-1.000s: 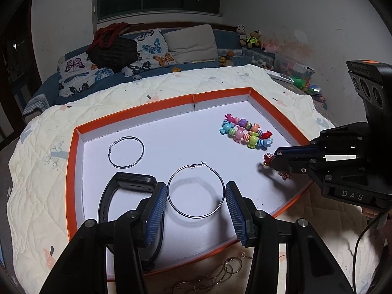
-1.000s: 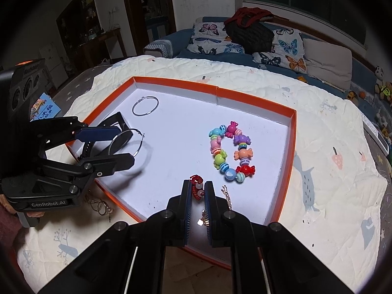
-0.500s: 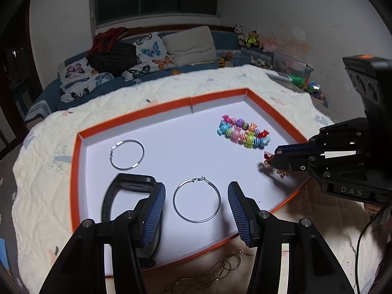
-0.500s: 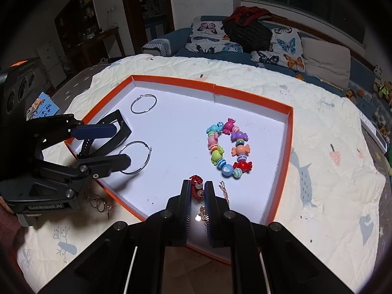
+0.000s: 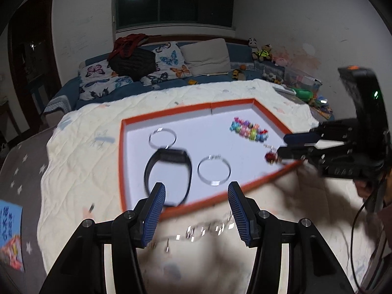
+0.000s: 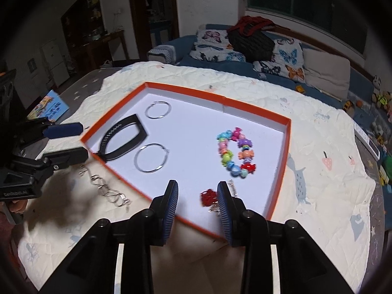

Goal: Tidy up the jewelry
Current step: 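Withdraw both open tools from the tray toward the silver pearl necklace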

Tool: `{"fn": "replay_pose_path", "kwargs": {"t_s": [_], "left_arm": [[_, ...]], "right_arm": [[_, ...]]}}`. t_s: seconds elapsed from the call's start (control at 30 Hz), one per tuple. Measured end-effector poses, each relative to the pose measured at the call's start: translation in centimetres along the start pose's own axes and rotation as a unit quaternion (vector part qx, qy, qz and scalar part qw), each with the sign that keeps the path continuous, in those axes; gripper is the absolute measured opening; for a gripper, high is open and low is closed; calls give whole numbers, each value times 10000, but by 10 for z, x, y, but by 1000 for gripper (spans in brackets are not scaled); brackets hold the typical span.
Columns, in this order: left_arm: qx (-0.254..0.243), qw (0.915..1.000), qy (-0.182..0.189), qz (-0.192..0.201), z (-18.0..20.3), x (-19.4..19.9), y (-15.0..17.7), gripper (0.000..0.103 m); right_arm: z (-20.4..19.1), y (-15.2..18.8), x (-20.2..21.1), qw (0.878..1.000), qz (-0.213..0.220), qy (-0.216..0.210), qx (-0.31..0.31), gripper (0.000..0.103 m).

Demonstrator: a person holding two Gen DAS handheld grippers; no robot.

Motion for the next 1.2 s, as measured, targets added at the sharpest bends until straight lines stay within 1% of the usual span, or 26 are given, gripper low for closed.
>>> {"fn": "replay_pose_path", "kwargs": {"t_s": [0.17, 0.27, 0.33, 0.4, 0.43, 0.53, 0.67, 0.93, 1.2], "left_arm": [[76, 9998, -73, -159, -3, 4, 34, 57], [151, 9995, -94, -248, -6, 3, 52, 57], [231, 9993, -98, -290, -8, 0, 60, 57], [325, 9989, -51, -322, -11, -1, 66, 57], [368, 9987, -28, -342, -13, -2, 69, 57], [402, 9987, -20, -327, -15, -1, 75, 57], [418, 9986, 17, -308, -16, -1, 76, 57], [448, 9985, 38, -323, -19, -4, 77, 57], [532, 9981, 52, -308, -24, -6, 79, 57]], "right_arm": [[-20, 8, 6, 9995, 33, -195, 230, 36], [-33, 16, 1, 9985, -70, -395, 371, 36], [-40, 20, -3, 9980, -138, -397, 474, 36], [-47, 23, -10, 9971, -251, -418, 586, 31], [-50, 24, -13, 9966, -307, -442, 617, 26], [-56, 26, -21, 9957, -406, -476, 687, 20], [-62, 26, -29, 9944, -498, -500, 787, 16], [-67, 23, -42, 9932, -555, -361, 953, 14], [-71, 19, -46, 9922, -580, -273, 1071, 14]]}}
Point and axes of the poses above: each gripper's, at about its wrist camera, not at the fingertips, and x roughly against the way its jaws point, z to its right, y to its underside, the point moved 6 cm from there along -x, roughly the way its jaws point, and after that the axes turned 11 degrees about -z, right-handed, at the moved point
